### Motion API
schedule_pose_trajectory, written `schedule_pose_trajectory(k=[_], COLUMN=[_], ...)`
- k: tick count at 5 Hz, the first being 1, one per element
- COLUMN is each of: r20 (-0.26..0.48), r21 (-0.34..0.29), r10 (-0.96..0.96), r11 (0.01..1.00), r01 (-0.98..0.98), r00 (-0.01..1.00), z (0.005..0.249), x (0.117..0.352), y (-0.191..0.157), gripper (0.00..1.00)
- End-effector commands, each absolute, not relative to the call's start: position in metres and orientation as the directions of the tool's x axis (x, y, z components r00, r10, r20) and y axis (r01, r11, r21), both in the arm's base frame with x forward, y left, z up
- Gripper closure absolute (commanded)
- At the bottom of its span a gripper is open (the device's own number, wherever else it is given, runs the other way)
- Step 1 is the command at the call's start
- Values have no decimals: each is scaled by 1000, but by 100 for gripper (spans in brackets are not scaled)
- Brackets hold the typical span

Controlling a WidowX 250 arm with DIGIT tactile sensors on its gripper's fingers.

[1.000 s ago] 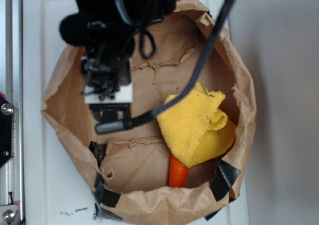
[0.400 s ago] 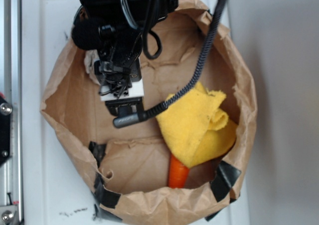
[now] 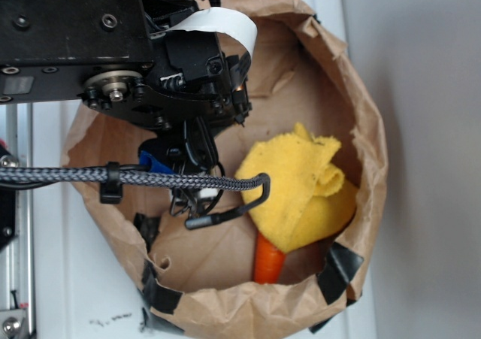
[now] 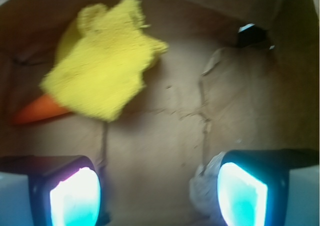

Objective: Grab the white paper.

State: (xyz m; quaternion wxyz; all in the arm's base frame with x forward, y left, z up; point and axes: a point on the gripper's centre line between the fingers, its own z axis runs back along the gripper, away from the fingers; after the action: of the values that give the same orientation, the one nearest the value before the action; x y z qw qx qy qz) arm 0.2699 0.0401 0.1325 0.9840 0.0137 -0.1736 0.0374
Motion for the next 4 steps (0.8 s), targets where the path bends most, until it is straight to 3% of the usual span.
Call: schedule_pose_trajectory(k=[1, 3, 4], r20=[339, 328, 333], r21=[43, 81, 132], r10=[99, 111, 77], r11=[992, 986, 983], r01=[-120, -145, -127], r00=[936, 938, 940], z=[133, 132, 123], x=[285, 267, 251], y=[51, 75, 85], gripper=[0, 0, 0])
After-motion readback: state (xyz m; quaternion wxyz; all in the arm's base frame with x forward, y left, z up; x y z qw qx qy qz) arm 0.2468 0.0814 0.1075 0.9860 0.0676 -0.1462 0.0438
